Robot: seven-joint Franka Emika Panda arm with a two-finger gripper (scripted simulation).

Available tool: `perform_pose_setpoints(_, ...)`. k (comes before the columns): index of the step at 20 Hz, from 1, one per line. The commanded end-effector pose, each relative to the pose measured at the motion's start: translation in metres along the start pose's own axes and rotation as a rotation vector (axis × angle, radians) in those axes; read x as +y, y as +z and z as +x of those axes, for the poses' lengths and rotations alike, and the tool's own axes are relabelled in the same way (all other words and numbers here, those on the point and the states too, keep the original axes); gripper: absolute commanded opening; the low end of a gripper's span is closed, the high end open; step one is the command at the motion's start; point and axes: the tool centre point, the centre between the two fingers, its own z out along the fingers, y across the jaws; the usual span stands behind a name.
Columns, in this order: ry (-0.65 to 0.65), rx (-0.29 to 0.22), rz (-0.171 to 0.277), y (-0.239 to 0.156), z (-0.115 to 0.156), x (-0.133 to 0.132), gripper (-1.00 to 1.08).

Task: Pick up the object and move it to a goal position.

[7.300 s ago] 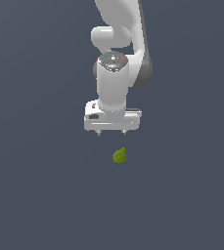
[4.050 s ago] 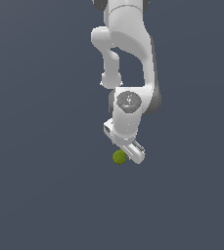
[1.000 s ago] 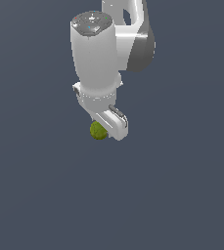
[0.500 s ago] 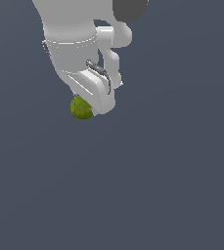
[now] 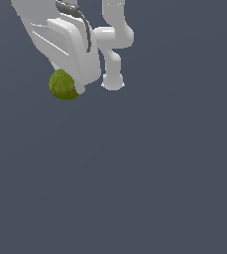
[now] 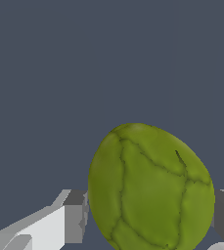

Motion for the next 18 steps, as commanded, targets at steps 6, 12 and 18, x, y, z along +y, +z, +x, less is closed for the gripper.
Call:
perform_pose_setpoints(6,-0.001,0.001,0.001,-0.03,0.01,0.005,-1.0)
perform_pose_setpoints(12,-0.001,0.001,0.001,-0.041,0.013,0.006,-1.0)
perform_pose_setpoints(18,-0.001,0.001,0.001,-0.043,0.014,0.006,-1.0)
